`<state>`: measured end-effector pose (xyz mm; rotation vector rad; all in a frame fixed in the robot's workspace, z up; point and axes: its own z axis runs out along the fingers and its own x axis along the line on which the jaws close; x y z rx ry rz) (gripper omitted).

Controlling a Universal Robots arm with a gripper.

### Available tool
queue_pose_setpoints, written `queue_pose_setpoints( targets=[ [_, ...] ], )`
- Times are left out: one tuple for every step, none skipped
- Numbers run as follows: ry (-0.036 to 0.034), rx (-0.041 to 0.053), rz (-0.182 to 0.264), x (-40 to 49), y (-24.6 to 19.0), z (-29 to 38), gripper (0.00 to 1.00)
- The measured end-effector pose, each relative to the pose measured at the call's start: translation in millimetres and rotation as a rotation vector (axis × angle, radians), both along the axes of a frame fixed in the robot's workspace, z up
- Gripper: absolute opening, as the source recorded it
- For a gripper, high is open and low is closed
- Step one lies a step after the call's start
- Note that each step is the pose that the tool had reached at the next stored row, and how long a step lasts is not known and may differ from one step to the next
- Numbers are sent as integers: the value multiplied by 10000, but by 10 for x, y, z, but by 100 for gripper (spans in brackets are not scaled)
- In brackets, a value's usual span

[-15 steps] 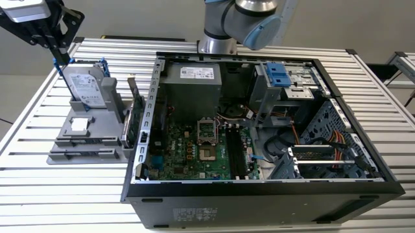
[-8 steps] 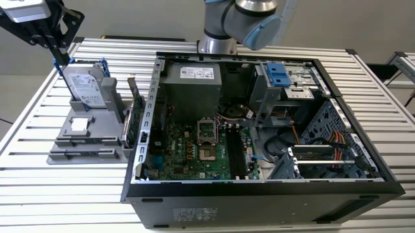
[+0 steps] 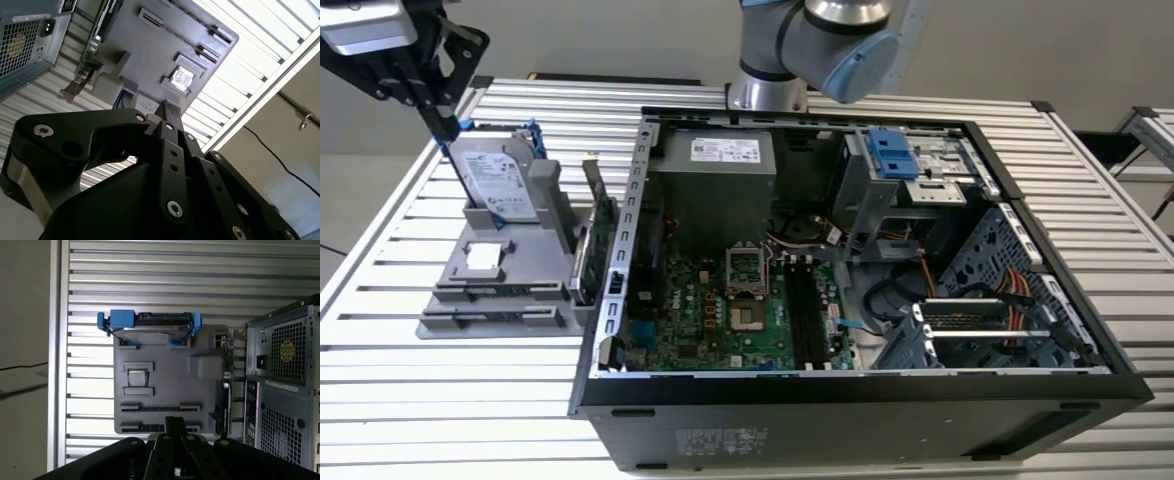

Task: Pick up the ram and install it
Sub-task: 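Pick up the ram and move it above insertion slot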

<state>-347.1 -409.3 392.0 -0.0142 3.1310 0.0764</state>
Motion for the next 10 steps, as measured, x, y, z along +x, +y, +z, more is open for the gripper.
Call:
queue_pose_setpoints(
  targets=[
    [1,2,1,0,-15,0,0],
    [0,4,0,-1,-30,0,0],
    [0,6,1,-2,-45,0,0],
    [0,8,1,-3,-60,-1,0],
    [1,9,0,-5,-75,0,0],
    [0,13,0,-7,-90,-1,0],
    [1,15,1,-10,-106,0,0],
    [1,18,1,-13,-122,0,0],
    [0,21,1,-17,-137,-1,0],
    [0,24,0,-19,-152,-1,0]
  ],
)
